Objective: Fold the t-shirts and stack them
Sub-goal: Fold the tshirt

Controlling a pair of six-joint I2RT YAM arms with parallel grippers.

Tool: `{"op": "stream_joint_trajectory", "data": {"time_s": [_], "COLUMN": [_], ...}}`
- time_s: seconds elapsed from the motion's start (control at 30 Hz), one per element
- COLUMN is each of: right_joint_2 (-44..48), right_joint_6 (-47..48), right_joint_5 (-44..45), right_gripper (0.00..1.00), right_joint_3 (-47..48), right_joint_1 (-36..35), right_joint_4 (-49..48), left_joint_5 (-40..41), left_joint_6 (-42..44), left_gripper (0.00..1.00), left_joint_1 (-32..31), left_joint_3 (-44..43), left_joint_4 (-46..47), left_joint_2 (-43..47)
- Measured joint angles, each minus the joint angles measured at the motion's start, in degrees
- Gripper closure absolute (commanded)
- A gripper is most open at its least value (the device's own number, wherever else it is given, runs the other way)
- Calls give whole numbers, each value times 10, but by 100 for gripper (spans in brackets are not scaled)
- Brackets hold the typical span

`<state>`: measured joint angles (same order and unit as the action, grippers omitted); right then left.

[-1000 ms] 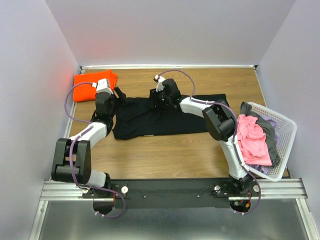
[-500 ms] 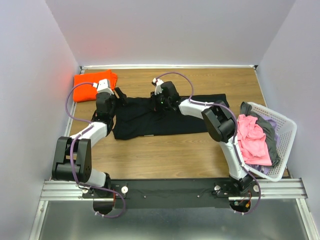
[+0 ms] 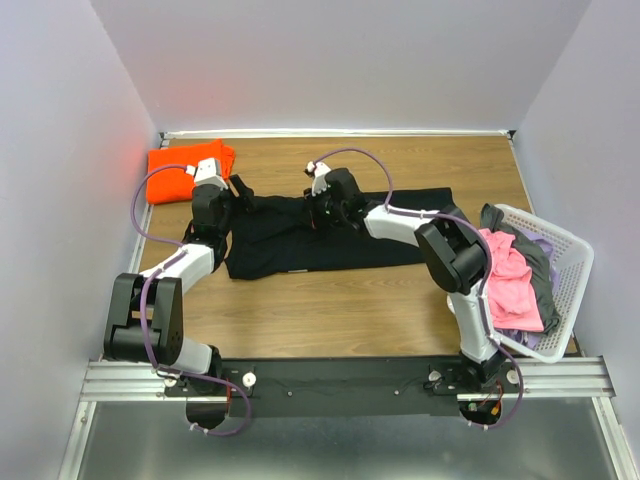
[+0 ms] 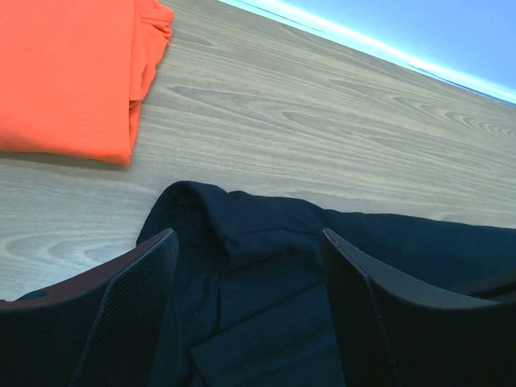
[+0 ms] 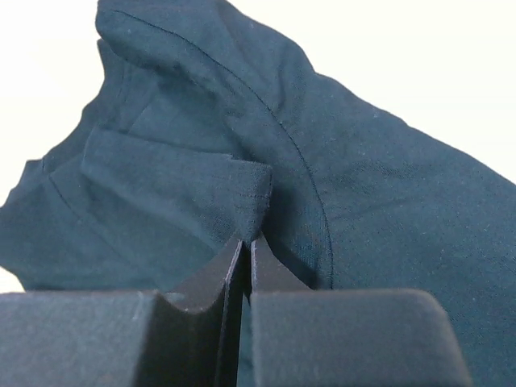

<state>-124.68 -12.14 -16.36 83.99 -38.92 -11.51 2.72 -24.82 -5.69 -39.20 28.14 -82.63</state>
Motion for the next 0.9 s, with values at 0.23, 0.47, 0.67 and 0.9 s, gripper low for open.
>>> {"op": "stream_joint_trajectory", "data": {"time_s": [0.23,0.47,0.67,0.9], "right_joint_2": [30,71,97,142], "right_joint_6": [13,23,42,65], "right_joint_5": [8,7,-9,-27], "right_gripper": [78,68,65,62], "right_joint_3": [-66,-134,-160,-193], "right_joint_1": [-5,-9,-12,-15], "right_joint_4": [-27,-62,-77,-83], "left_joint_5": [-6,-9,-14,-17], "left_joint_6": [-1,-2,-2,-2], "left_gripper": [21,21,21,21], "left_joint_1": [0,0,0,0], "left_joint_3": [0,0,-4,-9], "left_joint_4": [0,1,0,0], "left_joint_2": [-2,-12,-42,-49]}}
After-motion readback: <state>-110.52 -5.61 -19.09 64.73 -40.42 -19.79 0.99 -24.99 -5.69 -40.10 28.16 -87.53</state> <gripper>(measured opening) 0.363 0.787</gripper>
